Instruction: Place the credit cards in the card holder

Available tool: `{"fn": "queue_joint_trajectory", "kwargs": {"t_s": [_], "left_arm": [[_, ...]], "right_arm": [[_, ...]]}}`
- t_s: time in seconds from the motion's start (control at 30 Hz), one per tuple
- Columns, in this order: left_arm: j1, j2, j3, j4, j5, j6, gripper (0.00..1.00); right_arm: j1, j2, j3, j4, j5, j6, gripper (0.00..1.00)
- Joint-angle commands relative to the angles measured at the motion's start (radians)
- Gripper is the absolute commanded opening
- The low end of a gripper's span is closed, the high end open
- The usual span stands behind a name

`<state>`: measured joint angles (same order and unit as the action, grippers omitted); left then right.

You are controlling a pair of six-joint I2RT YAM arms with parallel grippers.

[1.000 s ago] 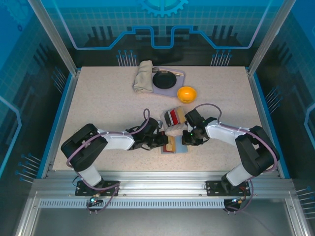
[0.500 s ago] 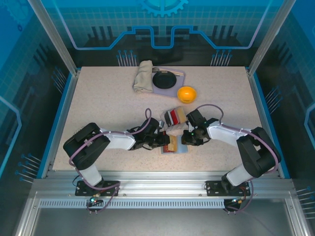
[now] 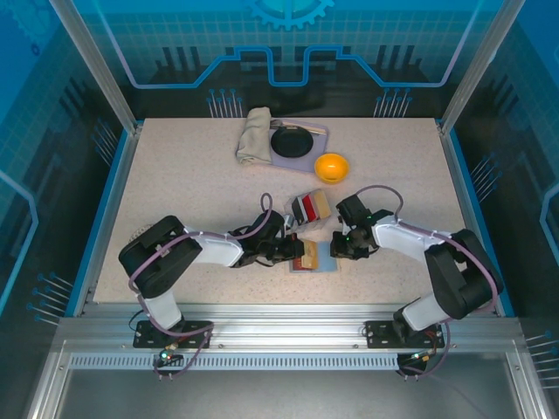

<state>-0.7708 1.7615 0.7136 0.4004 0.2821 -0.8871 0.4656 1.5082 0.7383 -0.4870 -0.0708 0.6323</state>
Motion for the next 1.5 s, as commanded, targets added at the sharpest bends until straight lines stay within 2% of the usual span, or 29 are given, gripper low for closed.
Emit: {"fn": "queue_joint_trajectory", "kwargs": {"t_s": [0.0, 0.33, 0.63, 0.73, 0.93, 1.07, 1.23, 1.33, 1.47], "left_arm": [[-0.015, 0.038, -0.010, 0.004, 0.029, 0.026, 0.00], [-0.016, 0.068, 0.004, 0.042, 0.077, 0.023, 0.02], [-0.016, 0.027, 0.001, -0.070, -0.001, 0.018, 0.00], [-0.014, 0.025, 0.037, -0.212, -0.025, -0.028, 0.00], [-0.012, 0.026, 0.012, -0.207, 0.025, -0.136, 0.00], [-0.018, -0.040, -0.025, -0.240, -0.043, -0.171, 0.00], [-0.017, -0.012, 0.022, -0.256, -0.031, -0.144, 0.01], [-0.023, 0.018, 0.024, -0.193, -0.015, -0.138, 0.02], [-0.022, 0.044, 0.062, -0.198, -0.015, -0.104, 0.01]], "right_arm": [[-0.010, 0.033, -0.035, 0.018, -0.036, 0.004, 0.21], [-0.012, 0.041, -0.033, 0.024, -0.039, 0.000, 0.17], [-0.013, 0.041, -0.029, 0.013, -0.030, -0.003, 0.17], [-0.013, 0.040, -0.026, 0.004, -0.023, -0.006, 0.17], [-0.013, 0.032, -0.024, 0.000, -0.019, -0.007, 0.17], [-0.014, 0.035, -0.020, 0.002, -0.024, -0.008, 0.17], [-0.013, 0.039, -0.020, 0.011, -0.030, -0.008, 0.17], [-0.013, 0.037, -0.019, 0.010, -0.031, -0.009, 0.17], [-0.013, 0.033, -0.024, 0.007, -0.029, -0.013, 0.17]]}}
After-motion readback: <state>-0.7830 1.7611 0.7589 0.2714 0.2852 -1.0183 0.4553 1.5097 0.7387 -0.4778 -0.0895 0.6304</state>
